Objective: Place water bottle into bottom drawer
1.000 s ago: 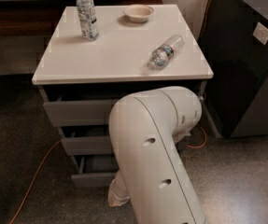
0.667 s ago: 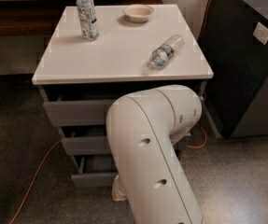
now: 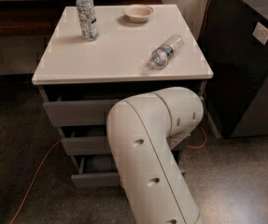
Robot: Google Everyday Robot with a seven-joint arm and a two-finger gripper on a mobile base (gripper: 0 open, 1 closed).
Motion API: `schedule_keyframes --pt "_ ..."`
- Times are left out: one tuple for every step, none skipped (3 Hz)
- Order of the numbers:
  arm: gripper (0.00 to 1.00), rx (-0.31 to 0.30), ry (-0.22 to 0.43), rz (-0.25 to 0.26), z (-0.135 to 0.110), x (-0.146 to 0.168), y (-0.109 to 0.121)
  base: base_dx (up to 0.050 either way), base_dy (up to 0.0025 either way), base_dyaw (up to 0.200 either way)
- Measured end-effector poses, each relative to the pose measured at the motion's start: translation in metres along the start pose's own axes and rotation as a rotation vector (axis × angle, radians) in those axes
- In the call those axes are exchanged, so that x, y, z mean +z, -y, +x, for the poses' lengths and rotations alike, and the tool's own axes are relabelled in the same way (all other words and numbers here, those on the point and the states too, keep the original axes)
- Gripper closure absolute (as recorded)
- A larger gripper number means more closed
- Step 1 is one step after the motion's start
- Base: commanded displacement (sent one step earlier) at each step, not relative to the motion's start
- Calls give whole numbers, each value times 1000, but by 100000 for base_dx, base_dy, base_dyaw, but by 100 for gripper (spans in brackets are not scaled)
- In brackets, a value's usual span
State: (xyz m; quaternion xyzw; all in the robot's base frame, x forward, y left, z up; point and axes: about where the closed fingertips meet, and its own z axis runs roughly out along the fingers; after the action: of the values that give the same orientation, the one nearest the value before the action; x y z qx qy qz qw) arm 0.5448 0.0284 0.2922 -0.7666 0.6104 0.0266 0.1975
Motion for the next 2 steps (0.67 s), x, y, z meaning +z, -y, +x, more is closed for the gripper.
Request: schedule_keyframes --pt "100 8 2 37 22 11 13 0 0 0" --pt "100 4 -1 69 44 20 29 0 0 0"
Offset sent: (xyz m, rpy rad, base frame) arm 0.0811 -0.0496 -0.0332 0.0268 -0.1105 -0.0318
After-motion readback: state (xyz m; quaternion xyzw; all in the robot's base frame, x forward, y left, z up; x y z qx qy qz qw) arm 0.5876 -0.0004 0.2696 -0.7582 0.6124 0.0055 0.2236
